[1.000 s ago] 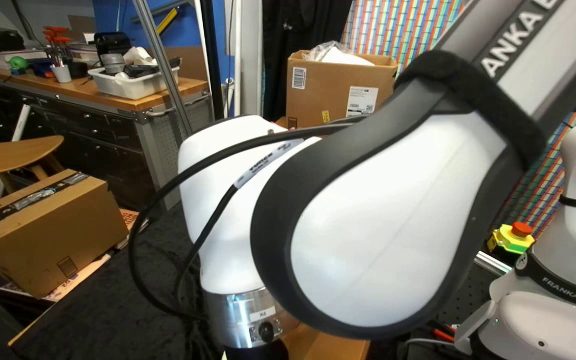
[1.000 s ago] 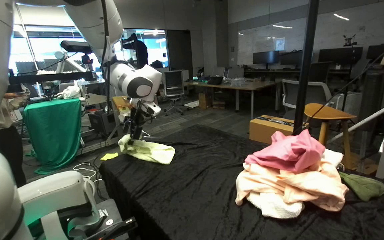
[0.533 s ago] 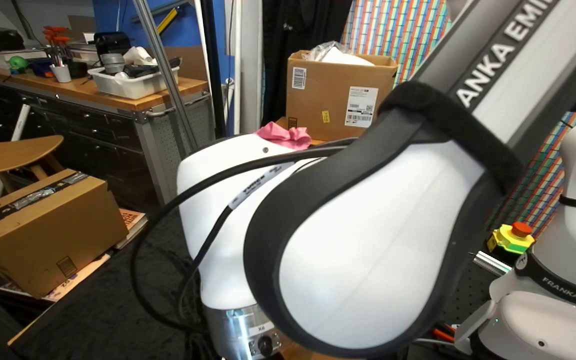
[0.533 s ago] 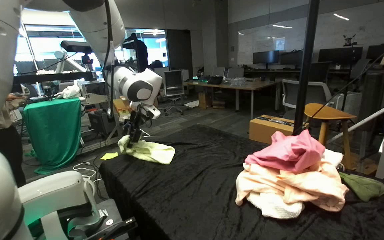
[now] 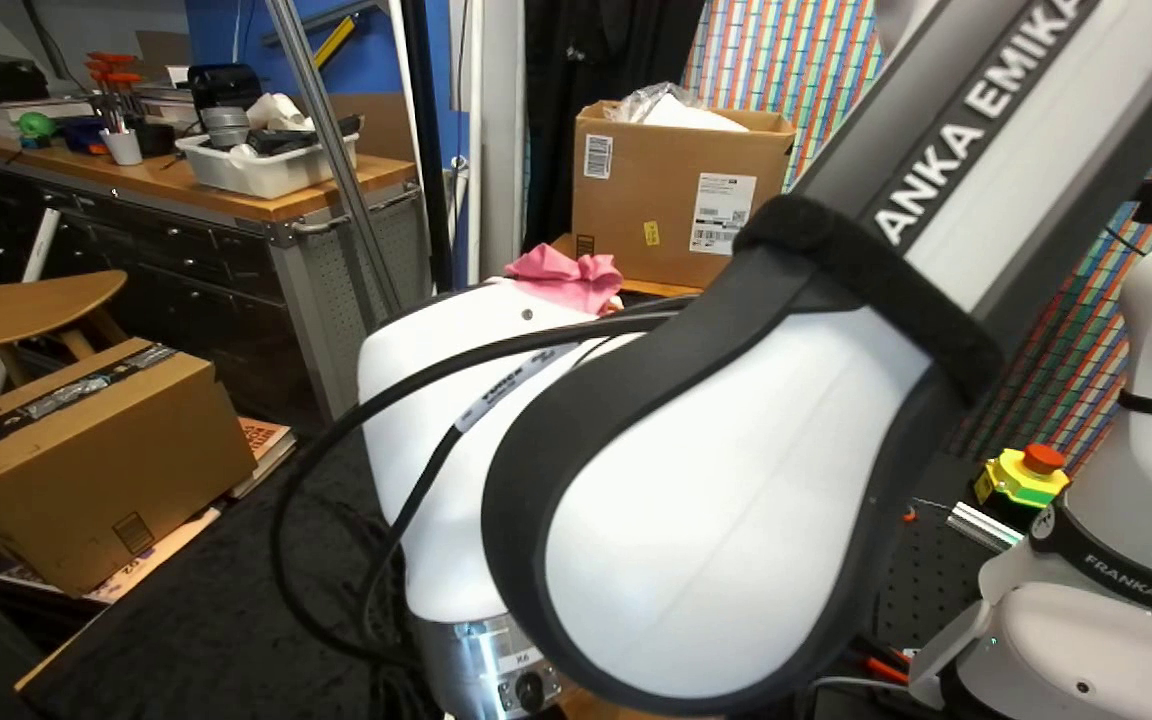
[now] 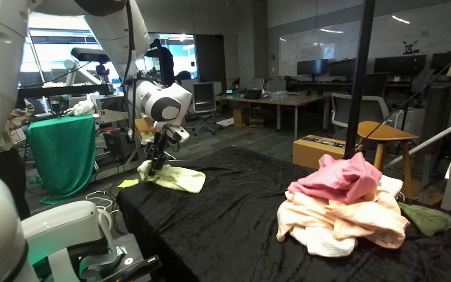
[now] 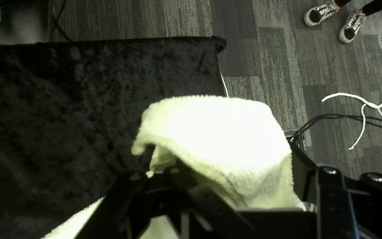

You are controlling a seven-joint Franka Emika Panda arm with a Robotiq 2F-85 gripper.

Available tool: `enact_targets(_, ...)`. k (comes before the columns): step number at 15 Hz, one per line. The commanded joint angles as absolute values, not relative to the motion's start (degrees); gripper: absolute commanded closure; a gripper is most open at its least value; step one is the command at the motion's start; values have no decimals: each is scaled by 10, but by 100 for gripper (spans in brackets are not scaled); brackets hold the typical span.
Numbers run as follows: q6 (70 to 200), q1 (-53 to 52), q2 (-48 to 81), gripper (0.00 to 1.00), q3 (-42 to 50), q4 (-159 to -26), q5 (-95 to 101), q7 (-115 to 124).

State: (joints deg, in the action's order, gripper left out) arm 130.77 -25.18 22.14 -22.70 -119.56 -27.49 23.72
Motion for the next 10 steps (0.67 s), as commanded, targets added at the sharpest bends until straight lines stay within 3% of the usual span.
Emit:
enact_targets(1,1300,-250,218,58,-223,-1191,-277,228)
enact_targets(5,1302,-240,202,89,-220,-1204,-280,219)
enact_targets(7,1303,-239,188,94,-213,-1213,-267,225)
enact_targets(10,1300,-237,167,90,-196,-1224,-236,235)
